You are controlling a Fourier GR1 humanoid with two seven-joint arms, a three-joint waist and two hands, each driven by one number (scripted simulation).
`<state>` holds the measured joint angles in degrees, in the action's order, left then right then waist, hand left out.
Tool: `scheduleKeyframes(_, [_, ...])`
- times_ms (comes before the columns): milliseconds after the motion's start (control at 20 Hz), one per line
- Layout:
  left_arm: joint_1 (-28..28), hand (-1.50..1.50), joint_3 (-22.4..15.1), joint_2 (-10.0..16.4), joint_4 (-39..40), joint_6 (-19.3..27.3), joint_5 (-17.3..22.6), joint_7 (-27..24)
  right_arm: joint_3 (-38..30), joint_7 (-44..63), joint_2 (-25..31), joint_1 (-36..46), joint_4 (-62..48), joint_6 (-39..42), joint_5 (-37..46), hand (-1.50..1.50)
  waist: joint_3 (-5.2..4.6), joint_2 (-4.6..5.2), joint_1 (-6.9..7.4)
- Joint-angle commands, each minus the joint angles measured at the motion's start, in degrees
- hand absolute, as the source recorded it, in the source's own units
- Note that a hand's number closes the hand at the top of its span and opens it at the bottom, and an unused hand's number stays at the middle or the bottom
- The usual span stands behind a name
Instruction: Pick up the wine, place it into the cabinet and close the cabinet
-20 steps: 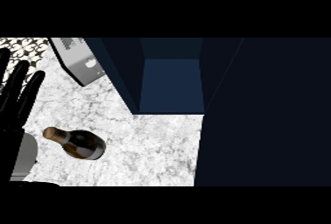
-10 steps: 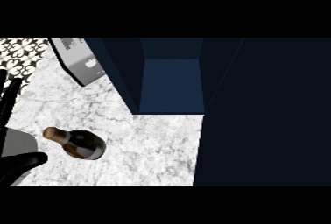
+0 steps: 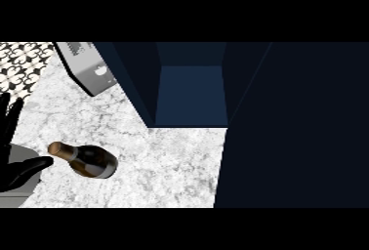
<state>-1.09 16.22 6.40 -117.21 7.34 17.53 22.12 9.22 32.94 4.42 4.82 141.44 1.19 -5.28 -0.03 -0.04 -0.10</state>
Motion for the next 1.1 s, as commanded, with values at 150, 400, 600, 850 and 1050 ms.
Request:
scheduleKeyframes(150, [1.61, -1.5, 2.85, 1.7, 8.73, -4.74, 1.7, -4.41, -4.52, 4.72, 1.66, 2.35, 5.11, 0.47, -4.95, -1.5, 0.02, 0.01, 0.04])
scheduleKeyframes(400, [4.08, -1.5, 3.31, 0.08, 18.43, -9.05, 0.53, -13.9, -2.75, 2.75, -0.2, -0.83, 4.54, 0.92, -3.37, -1.5, 0.01, 0.02, -0.08])
scheduleKeyframes(600, [-0.04, -1.5, 4.59, 2.17, 28.57, -11.71, 1.35, -17.0, -2.38, 3.22, -0.22, 2.48, 2.52, 0.3, -1.83, -1.5, 0.0, 0.07, -0.07])
scheduleKeyframes(850, [-0.12, -1.5, 3.46, 1.13, 33.12, -11.55, -0.65, -19.97, 3.25, -0.88, -1.98, -7.26, 7.33, 1.57, 1.57, -1.5, 0.03, -0.01, -0.35])
scheduleKeyframes(1050, [1.24, -1.5, 4.26, 1.32, 40.88, -15.47, -0.76, -27.37, -0.9, 0.53, -0.93, -3.96, 5.56, 2.18, -2.6, -1.5, 0.03, 0.03, -0.16])
